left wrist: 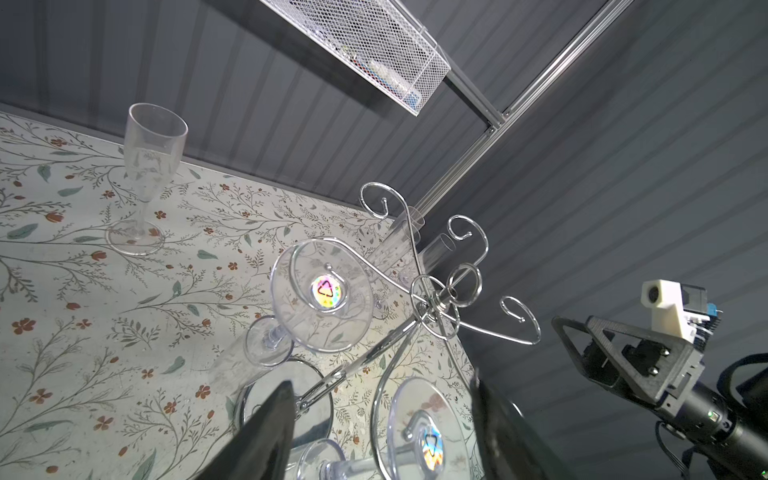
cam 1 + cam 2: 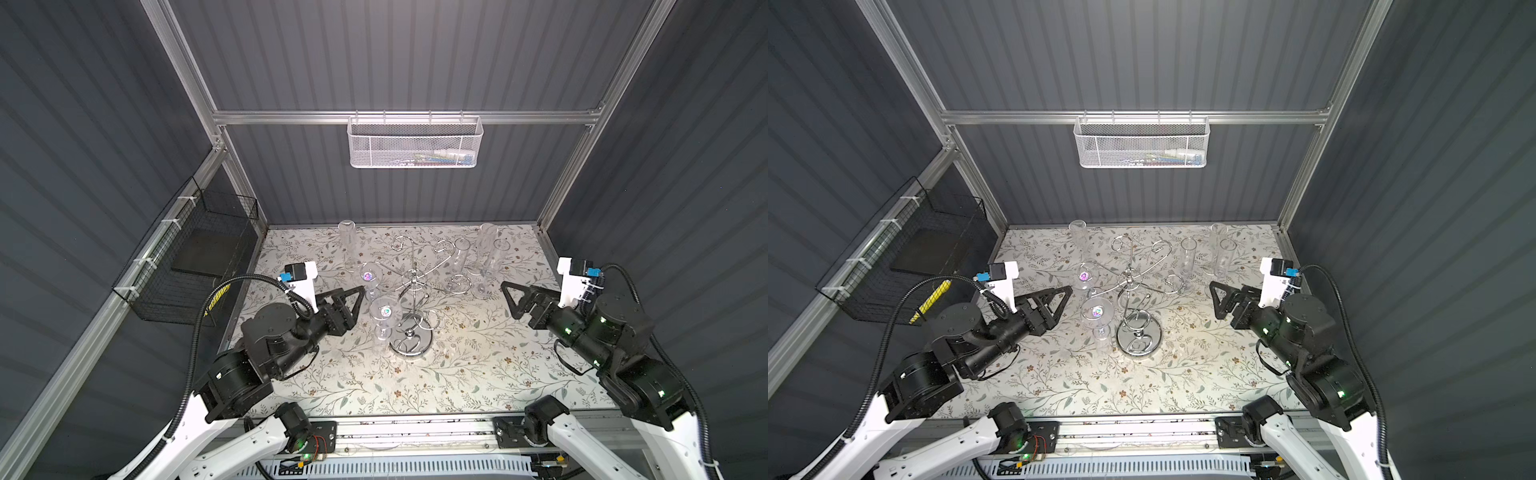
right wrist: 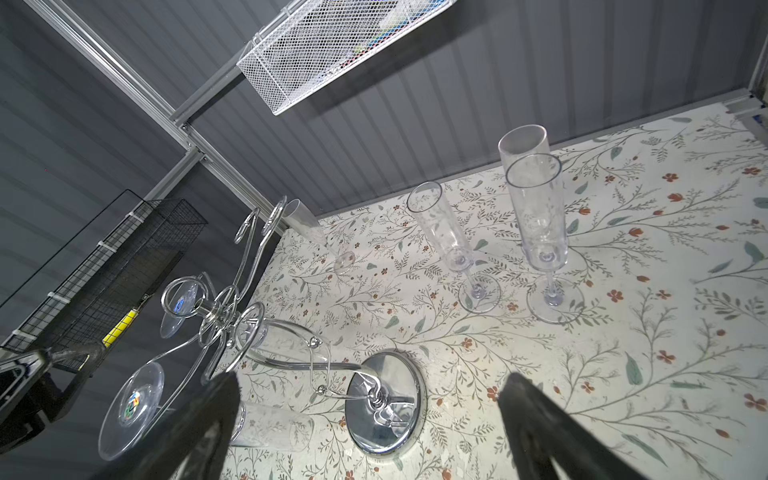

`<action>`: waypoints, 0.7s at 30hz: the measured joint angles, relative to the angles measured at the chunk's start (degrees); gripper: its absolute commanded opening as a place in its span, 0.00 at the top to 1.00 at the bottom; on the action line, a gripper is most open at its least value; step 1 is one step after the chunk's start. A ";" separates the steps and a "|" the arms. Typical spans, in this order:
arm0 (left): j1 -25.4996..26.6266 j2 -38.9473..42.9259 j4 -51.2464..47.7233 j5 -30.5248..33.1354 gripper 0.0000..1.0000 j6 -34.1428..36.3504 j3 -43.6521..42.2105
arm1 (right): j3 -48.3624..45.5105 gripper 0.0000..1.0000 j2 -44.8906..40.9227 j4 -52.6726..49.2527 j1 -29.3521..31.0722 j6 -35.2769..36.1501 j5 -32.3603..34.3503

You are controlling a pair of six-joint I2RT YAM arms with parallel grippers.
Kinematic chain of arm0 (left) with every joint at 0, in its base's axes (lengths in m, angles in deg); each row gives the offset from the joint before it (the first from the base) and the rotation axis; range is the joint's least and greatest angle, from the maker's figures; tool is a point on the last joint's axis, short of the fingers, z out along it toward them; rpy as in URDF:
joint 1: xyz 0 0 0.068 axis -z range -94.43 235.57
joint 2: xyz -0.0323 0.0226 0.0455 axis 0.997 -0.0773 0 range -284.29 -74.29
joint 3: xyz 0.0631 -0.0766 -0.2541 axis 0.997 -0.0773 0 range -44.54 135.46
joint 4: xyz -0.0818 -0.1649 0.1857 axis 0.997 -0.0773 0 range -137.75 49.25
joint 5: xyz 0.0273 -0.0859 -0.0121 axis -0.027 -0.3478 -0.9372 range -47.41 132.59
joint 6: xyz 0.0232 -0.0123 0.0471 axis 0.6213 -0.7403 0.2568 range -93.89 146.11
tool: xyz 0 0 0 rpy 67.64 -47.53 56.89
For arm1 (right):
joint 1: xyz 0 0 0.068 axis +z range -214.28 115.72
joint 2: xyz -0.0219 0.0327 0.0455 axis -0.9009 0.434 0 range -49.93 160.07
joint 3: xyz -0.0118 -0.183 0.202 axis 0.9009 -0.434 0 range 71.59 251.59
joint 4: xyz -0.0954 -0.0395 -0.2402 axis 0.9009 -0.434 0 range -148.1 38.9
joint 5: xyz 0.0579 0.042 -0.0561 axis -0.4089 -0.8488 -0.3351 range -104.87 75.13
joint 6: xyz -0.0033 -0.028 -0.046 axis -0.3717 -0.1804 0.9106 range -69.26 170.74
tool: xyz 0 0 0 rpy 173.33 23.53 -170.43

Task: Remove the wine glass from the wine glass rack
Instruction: 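Raise the open right gripper off the glass and withdraw it toward the robot, then reach the left gripper to the base of a flute glass hanging on the rack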

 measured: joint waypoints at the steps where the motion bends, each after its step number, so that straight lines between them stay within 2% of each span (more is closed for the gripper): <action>1: 0.00 -0.55 -0.04 -0.20 0.31 -0.07 0.00 | 0.00 0.01 0.00 0.00 0.00 -0.04 -0.13; 7: 0.00 -1.70 -0.90 -2.10 0.31 -2.16 0.02 | 0.00 0.01 -0.37 -0.04 0.00 -0.22 -0.37; 12: 0.00 0.83 -2.75 -4.42 0.31 -6.05 0.00 | 0.00 0.01 -0.90 -0.07 0.00 -0.22 -0.37; 21: 0.00 3.21 -3.89 -13.84 0.35 -14.58 -0.02 | -0.52 0.01 -0.90 -0.04 0.00 -0.26 -0.74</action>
